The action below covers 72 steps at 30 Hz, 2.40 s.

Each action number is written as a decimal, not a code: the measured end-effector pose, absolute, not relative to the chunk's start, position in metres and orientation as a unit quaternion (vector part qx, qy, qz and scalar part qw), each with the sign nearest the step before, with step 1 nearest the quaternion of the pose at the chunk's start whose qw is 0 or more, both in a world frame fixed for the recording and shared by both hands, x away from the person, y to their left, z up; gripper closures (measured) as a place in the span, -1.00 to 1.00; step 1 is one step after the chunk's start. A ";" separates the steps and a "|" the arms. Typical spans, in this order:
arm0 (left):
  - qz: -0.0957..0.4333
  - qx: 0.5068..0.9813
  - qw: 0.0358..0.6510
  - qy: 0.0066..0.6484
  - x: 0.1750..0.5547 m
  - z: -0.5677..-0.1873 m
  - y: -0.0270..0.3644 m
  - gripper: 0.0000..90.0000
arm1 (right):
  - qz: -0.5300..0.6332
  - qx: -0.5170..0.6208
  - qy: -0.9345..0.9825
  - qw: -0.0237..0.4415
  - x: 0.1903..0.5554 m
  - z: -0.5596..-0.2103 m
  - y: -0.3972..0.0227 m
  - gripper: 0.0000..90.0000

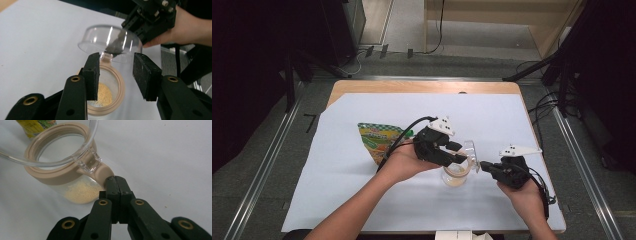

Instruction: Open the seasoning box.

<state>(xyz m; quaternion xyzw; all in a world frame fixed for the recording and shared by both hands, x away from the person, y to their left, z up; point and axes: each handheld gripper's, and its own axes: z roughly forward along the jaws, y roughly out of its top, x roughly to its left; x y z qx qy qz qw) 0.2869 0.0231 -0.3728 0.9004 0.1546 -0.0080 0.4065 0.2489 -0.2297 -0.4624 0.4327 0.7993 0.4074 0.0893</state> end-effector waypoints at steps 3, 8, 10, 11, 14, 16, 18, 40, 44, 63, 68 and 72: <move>-0.005 0.906 0.400 0.141 0.284 -0.375 0.017 0.43 | 0.409 0.432 0.799 0.087 0.249 -0.462 -0.230 1.00; -0.026 0.905 0.403 0.135 0.286 -0.376 0.009 0.68 | 0.409 0.432 0.799 0.086 0.249 -0.462 -0.230 1.00; -0.034 0.905 0.404 0.131 0.288 -0.374 0.005 0.75 | 0.410 0.432 0.799 0.087 0.249 -0.462 -0.230 1.00; -0.037 0.905 0.404 0.129 0.289 -0.374 0.003 0.77 | 0.409 0.432 0.799 0.087 0.249 -0.462 -0.230 1.00; -0.044 0.907 0.401 0.123 0.292 -0.374 -0.007 0.80 | 0.412 0.432 0.798 0.086 0.249 -0.462 -0.230 1.00; -0.047 0.908 0.399 0.122 0.294 -0.374 -0.011 0.81 | 0.413 0.432 0.797 0.084 0.249 -0.461 -0.231 1.00; -0.050 0.908 0.397 0.120 0.295 -0.376 -0.017 0.79 | 0.418 0.435 0.794 0.079 0.249 -0.461 -0.232 1.00; -0.062 0.892 0.422 0.153 0.290 -0.367 0.038 0.53 | 0.441 0.385 0.809 0.054 0.198 -0.450 -0.220 0.68; -0.066 0.889 0.419 0.172 0.292 -0.361 0.051 0.28 | 0.446 0.362 0.817 0.049 0.193 -0.448 -0.209 0.62; 0.001 0.873 0.435 0.219 0.286 -0.322 0.128 -0.07 | 0.475 0.299 0.827 -0.022 0.185 -0.444 -0.143 0.33; 0.013 0.865 0.440 0.242 0.288 -0.316 0.147 -0.09 | 0.467 0.280 0.839 -0.014 0.189 -0.441 -0.123 0.32; 0.037 0.867 0.432 0.247 0.286 -0.309 0.162 -0.12 | 0.475 0.257 0.841 -0.016 0.198 -0.437 -0.102 0.26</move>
